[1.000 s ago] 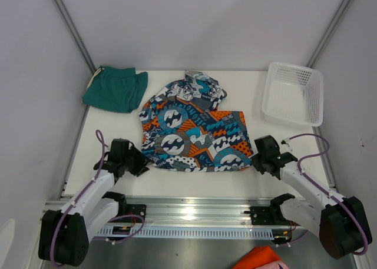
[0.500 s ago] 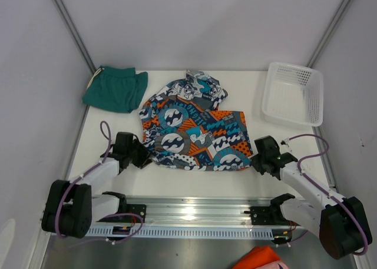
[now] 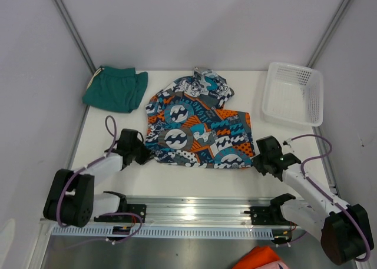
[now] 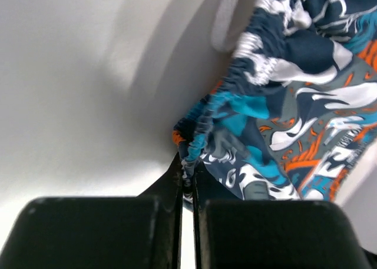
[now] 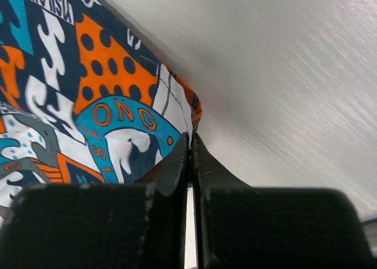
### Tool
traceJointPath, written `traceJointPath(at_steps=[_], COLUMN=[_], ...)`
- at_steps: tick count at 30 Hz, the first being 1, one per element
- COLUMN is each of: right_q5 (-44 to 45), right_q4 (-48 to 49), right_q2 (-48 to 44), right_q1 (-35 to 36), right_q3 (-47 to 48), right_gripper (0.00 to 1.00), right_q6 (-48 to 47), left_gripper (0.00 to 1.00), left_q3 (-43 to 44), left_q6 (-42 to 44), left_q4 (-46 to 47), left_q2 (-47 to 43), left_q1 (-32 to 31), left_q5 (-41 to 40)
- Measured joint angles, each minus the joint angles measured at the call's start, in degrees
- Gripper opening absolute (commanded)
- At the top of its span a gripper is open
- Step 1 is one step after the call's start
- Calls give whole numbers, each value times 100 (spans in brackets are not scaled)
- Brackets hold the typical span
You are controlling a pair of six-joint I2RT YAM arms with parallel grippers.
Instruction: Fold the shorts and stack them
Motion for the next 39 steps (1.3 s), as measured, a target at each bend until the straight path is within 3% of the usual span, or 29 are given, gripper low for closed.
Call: traceJointPath(at_steps=[6, 12, 18, 22, 27, 33, 39], right_q5=[-13, -20, 76, 142, 42, -824, -1582], right_q4=[-887, -1539, -1709, -1740, -1497, -570, -313], right_q2=[-638, -1626, -1344, -905, -935, -2304, -2433], right_q1=[7, 37, 33, 28, 26, -4, -424], right_q3=[529, 1370, 2848, 4140, 5554, 5812, 6975], right_gripper=[0, 0, 0, 0, 0, 0, 0], right_q6=[-11, -249, -881, -1172, -1370, -1670, -1843], left_gripper=[0, 0, 0, 0, 0, 0, 0], left_q3=[203, 1392, 3630, 5834, 7608, 7984, 8585], left_q6=[400, 710, 981, 1121, 1091, 804, 544], left_q4=[-1840, -3373, -4529, -5246, -5440, -4988, -4529], left_q2=[-1530, -2586, -2269, -1606, -1644, -2739, -3062], left_q1=[-42, -81, -79, -79, -76, -74, -79], left_q5=[-636, -763, -730, -671, -424, 516, 1196])
